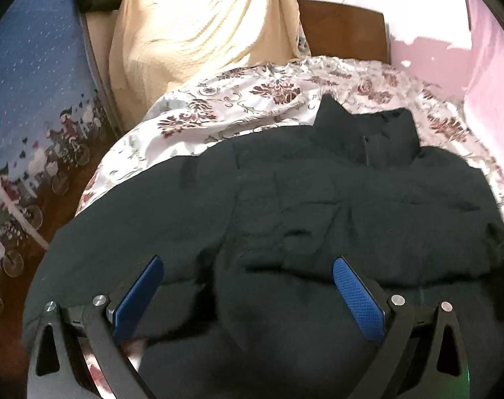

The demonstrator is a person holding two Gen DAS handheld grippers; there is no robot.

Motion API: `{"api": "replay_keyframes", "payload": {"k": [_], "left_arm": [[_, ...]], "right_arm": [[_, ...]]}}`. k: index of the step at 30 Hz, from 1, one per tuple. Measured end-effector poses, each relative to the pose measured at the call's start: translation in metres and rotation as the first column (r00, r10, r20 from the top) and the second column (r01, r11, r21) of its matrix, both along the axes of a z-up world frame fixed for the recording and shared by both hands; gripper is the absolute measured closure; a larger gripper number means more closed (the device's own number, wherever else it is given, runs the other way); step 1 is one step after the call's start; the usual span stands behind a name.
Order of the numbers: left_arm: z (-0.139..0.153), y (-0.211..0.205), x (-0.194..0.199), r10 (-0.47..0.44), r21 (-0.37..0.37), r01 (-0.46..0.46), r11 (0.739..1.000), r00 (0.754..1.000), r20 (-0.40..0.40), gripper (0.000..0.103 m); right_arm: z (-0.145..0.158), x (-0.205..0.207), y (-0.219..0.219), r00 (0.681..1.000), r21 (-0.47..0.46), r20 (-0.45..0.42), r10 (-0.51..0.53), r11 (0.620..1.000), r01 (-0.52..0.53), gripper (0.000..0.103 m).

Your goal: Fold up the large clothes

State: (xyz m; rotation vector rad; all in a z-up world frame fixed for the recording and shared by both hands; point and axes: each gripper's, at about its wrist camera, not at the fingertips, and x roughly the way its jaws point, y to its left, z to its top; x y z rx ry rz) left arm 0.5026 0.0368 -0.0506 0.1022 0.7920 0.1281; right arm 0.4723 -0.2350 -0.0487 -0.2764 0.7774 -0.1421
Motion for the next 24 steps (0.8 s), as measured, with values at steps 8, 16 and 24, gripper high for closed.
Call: {"api": "replay_keyframes", "payload": {"k": [8, 16, 24], "left_arm": [[-0.058, -0.018, 0.029, 0.040, 0.030, -0.038, 0.999, 0.996, -0.081, 0.000], [-0.065, -0.010, 0.021, 0.045, -0.047, -0.047, 0.998, 0.998, -0.035, 0.000], [-0.067, -0.007, 0.024, 0.042, -0.073, -0.044, 0.996, 0.998, -0.036, 0.000]], "right_arm": [[-0.046, 0.020, -0.045, 0.992, 0.007, -0.022, -0.125, 0.992, 0.125, 0.036], [-0.064, 0.030, -0.030, 0.993, -0.068, -0.013, -0.119, 0.991, 0.117, 0.035], [-0.065, 0.047, -0.033, 0.989, -0.062, -0.050, -0.140, 0.989, 0.137, 0.023]]}}
